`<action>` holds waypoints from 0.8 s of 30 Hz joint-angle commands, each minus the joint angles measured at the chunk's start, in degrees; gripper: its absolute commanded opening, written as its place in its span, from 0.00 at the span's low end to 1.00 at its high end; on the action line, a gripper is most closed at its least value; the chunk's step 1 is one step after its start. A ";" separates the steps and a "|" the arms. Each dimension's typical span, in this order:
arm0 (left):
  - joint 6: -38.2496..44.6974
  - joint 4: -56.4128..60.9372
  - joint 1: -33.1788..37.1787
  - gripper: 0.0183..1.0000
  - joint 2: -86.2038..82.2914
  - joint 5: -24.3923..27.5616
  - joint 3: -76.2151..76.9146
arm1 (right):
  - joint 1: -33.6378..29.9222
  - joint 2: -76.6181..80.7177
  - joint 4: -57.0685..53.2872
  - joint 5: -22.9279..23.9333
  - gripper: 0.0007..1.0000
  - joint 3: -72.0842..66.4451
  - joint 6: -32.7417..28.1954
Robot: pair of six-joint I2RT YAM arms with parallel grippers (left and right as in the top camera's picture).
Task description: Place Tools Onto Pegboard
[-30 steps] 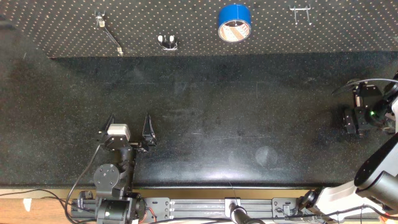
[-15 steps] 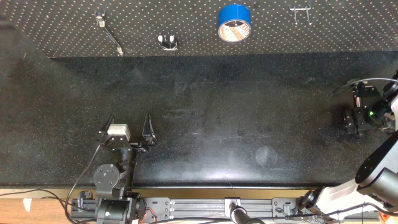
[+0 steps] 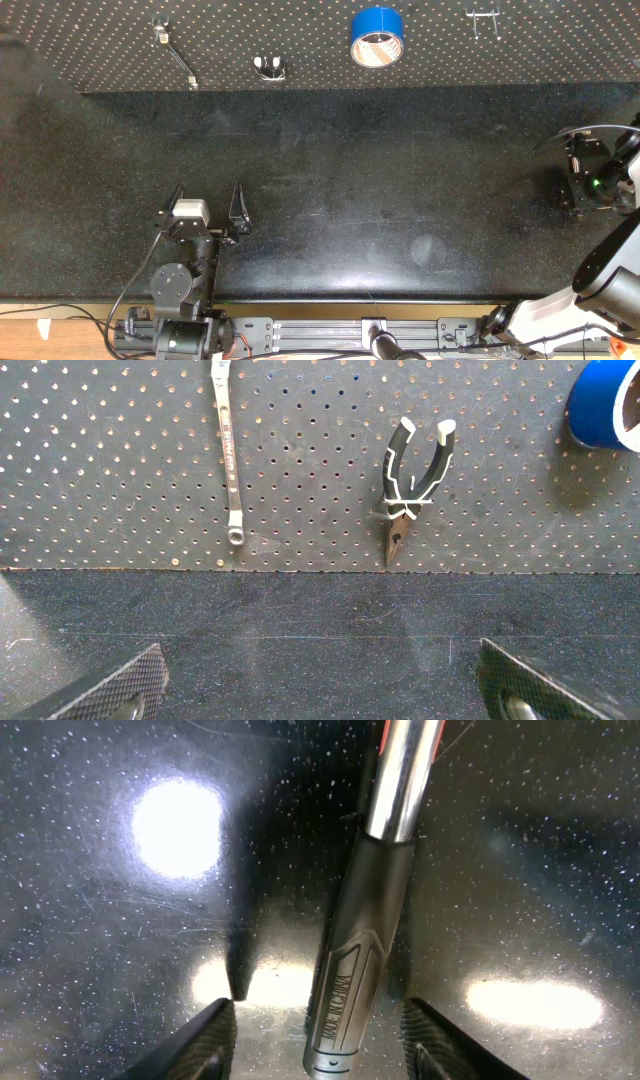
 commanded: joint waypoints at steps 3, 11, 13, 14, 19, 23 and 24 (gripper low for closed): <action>0.52 -0.31 -0.17 1.00 -0.48 -0.87 -0.09 | -0.24 0.52 0.02 -0.33 0.46 -0.26 -0.37; 0.52 -0.31 -0.17 1.00 -0.48 -0.87 -0.09 | -0.24 0.52 0.02 -0.33 0.39 -0.26 -0.39; 0.52 -0.31 -0.17 1.00 -0.48 -0.87 -0.09 | -0.24 0.52 0.02 -0.33 0.37 -0.26 -0.39; 0.52 -0.31 -0.17 1.00 -0.48 -0.87 -0.09 | -0.24 0.52 0.02 -0.33 0.35 -0.26 -0.39; 0.52 -0.31 -0.17 1.00 -0.48 -0.87 -0.09 | -0.24 0.52 0.02 -0.33 0.30 -0.26 -0.37; 0.52 -0.31 -0.17 1.00 -0.46 -0.87 -0.09 | -0.24 0.52 0.02 -0.33 0.26 -0.26 -0.37; 0.52 -0.31 -0.17 1.00 -0.48 -0.87 -0.09 | -0.24 0.52 0.02 -0.33 0.24 -0.26 -0.37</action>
